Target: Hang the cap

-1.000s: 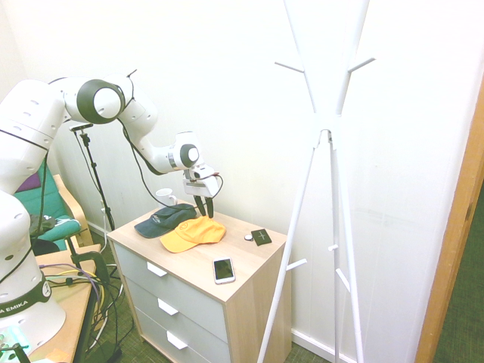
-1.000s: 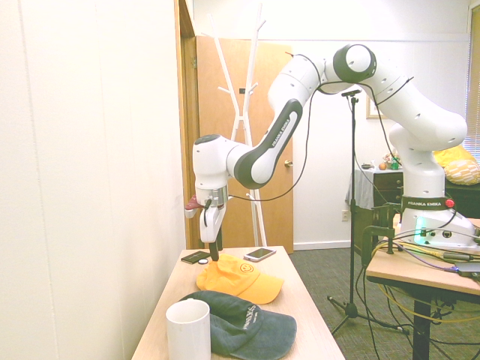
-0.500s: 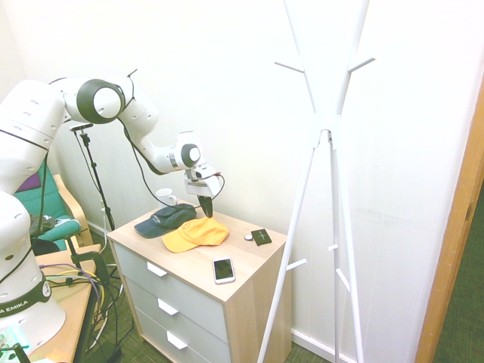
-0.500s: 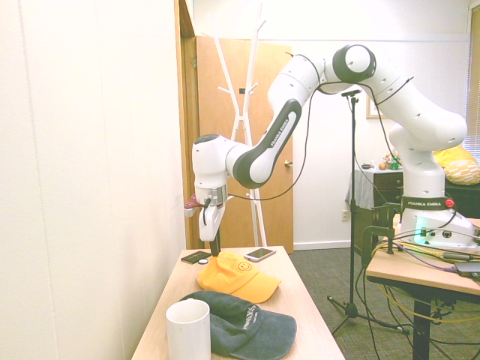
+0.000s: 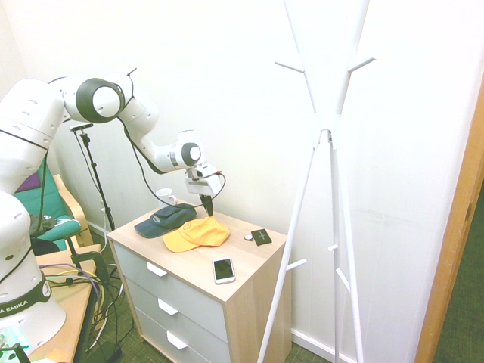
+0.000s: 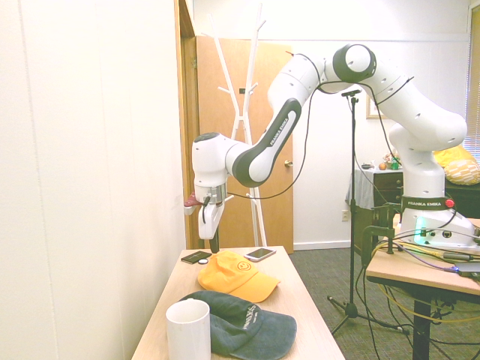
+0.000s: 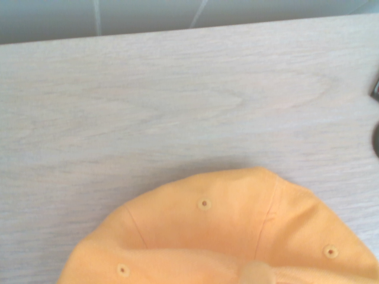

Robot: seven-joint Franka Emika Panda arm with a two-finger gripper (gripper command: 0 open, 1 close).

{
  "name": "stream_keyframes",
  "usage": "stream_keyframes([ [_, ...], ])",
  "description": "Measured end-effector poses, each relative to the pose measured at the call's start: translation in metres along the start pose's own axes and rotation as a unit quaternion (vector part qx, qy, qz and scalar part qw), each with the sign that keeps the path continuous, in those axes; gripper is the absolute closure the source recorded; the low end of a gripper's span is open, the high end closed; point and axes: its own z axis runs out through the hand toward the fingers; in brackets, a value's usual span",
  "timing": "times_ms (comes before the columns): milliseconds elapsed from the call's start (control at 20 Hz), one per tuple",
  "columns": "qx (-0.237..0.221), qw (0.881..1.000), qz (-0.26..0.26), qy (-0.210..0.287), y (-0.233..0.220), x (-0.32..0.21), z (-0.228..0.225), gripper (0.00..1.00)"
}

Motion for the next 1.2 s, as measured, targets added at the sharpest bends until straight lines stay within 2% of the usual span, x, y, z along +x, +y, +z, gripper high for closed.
stream_keyframes([
  [250, 0.002, 1.000, 0.006, 0.005, 0.003, 0.008, -0.006, 1.00],
  [300, 0.002, 1.000, 0.007, 0.005, 0.003, 0.009, -0.006, 0.00],
  [1200, 0.005, 1.000, 0.017, -0.010, 0.012, 0.003, 0.007, 0.00],
])
